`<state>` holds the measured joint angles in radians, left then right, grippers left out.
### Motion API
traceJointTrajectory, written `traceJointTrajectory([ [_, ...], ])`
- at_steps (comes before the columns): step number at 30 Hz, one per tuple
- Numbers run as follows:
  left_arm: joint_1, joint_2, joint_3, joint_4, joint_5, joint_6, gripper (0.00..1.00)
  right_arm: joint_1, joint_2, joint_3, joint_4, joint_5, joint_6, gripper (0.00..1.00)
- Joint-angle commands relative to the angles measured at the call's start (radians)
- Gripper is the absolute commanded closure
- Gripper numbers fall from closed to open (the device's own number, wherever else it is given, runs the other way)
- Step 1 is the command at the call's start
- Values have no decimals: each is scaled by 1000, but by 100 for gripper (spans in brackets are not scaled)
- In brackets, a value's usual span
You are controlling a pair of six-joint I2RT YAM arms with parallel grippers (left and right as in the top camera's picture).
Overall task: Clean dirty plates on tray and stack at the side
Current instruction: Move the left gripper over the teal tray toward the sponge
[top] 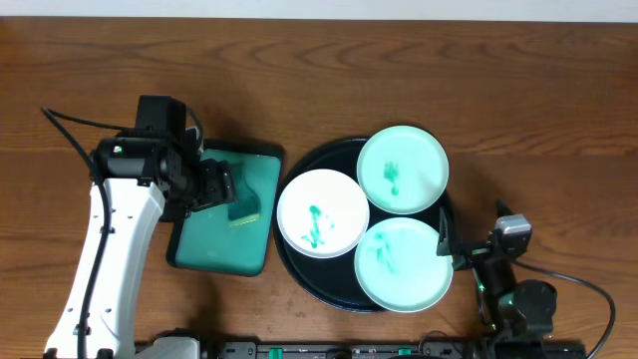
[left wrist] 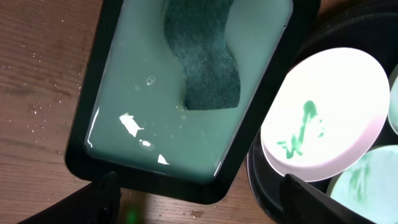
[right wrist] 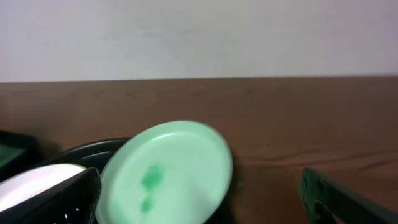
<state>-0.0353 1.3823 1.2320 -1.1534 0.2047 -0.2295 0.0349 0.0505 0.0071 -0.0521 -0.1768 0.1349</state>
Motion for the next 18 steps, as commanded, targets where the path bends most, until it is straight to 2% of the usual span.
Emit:
traceJointTrajectory([
  [1,3,-2,19,-5,5,-1,18,-7,40,12,10,-185,97,1],
  [6,3,-2,19,-5,5,-1,18,-7,109,125,6,-278,91,1],
  [11,3,-2,19,-5,5,-1,18,-7,276,361,-30,-303,16,1],
  [15,3,-2,19,-5,5,-1,18,-7,502,598,-201,-310,-22,1],
  [18,3,-2,19,-4,5,-1,18,-7,710,796,-408,-324,-32,1],
])
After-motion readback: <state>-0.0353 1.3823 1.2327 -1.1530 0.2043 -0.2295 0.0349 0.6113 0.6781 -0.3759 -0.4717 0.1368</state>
